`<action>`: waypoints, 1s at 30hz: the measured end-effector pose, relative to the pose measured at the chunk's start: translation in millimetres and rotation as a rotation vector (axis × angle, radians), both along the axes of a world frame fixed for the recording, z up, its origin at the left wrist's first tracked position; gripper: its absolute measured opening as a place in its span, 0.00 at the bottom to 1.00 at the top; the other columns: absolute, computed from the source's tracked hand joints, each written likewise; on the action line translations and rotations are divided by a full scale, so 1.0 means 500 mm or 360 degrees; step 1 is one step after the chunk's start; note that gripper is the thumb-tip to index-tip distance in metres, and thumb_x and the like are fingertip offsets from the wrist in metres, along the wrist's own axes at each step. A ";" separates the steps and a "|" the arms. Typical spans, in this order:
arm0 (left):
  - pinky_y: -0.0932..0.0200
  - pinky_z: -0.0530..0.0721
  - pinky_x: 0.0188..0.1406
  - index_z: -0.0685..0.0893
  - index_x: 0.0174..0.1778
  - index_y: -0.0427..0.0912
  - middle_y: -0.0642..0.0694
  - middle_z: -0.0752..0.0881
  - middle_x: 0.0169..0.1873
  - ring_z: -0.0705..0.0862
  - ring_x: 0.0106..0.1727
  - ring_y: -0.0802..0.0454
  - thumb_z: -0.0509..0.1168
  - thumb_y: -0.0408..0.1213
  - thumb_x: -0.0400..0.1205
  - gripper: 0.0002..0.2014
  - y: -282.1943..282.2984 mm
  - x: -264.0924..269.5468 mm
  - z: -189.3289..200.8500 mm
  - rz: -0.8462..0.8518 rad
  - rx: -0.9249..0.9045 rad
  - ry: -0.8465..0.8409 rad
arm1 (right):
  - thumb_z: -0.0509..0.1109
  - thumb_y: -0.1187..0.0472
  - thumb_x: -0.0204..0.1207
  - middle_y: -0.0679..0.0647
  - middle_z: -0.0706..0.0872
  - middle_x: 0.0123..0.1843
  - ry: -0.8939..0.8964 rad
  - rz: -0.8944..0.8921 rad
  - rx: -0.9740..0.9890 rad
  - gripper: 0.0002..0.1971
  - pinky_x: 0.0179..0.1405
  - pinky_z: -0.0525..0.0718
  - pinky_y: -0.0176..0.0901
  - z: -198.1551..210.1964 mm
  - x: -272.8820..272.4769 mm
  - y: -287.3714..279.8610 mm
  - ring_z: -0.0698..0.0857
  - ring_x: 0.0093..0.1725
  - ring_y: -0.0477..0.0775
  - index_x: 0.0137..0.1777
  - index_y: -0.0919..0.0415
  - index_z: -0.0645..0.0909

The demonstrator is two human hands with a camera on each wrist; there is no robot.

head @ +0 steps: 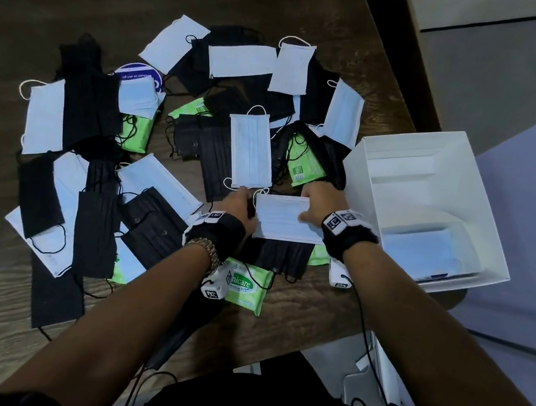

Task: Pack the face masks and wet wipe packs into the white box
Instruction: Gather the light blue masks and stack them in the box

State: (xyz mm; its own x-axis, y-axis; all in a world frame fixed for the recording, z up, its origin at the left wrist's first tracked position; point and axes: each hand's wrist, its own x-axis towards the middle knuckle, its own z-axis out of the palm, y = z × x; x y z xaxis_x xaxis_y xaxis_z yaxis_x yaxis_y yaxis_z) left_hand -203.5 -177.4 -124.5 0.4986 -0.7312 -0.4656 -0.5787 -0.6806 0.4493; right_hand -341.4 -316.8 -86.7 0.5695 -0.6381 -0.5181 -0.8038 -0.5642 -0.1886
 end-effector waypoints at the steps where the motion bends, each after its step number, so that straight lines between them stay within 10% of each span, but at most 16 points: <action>1: 0.50 0.78 0.54 0.73 0.64 0.38 0.37 0.79 0.60 0.80 0.60 0.37 0.73 0.38 0.74 0.25 -0.008 -0.002 0.003 -0.0050 0.0004 -0.0014 | 0.84 0.54 0.66 0.57 0.84 0.58 0.0062 0.0060 -0.0078 0.22 0.60 0.81 0.58 -0.009 -0.003 0.005 0.82 0.60 0.63 0.57 0.58 0.81; 15: 0.44 0.60 0.76 0.60 0.81 0.53 0.51 0.63 0.81 0.63 0.80 0.49 0.68 0.45 0.79 0.35 -0.068 -0.039 0.015 -0.0992 0.0017 -0.0468 | 0.73 0.64 0.76 0.52 0.88 0.49 -0.0002 0.0066 -0.0522 0.05 0.56 0.74 0.55 -0.004 -0.039 0.036 0.86 0.51 0.60 0.47 0.53 0.83; 23: 0.40 0.54 0.78 0.83 0.62 0.46 0.46 0.78 0.65 0.71 0.72 0.44 0.66 0.41 0.80 0.15 -0.047 -0.027 0.006 -0.0758 -0.0148 -0.0369 | 0.74 0.60 0.75 0.50 0.86 0.41 -0.0360 -0.0131 -0.0171 0.08 0.55 0.72 0.54 0.020 -0.087 0.052 0.83 0.48 0.60 0.42 0.52 0.77; 26: 0.53 0.74 0.58 0.85 0.51 0.39 0.42 0.86 0.49 0.83 0.56 0.39 0.69 0.34 0.78 0.07 -0.028 -0.004 0.027 -0.0603 -0.0430 -0.0070 | 0.79 0.56 0.71 0.46 0.84 0.37 -0.0547 -0.0315 -0.0061 0.11 0.51 0.79 0.52 0.047 -0.111 0.061 0.84 0.42 0.56 0.43 0.50 0.77; 30: 0.67 0.74 0.36 0.86 0.41 0.42 0.49 0.84 0.34 0.81 0.39 0.51 0.71 0.28 0.78 0.04 -0.001 0.036 0.092 -0.0301 -0.0650 0.0346 | 0.82 0.55 0.67 0.44 0.86 0.36 -0.0772 -0.0527 0.0164 0.09 0.38 0.80 0.40 0.096 -0.139 0.057 0.84 0.36 0.46 0.39 0.47 0.84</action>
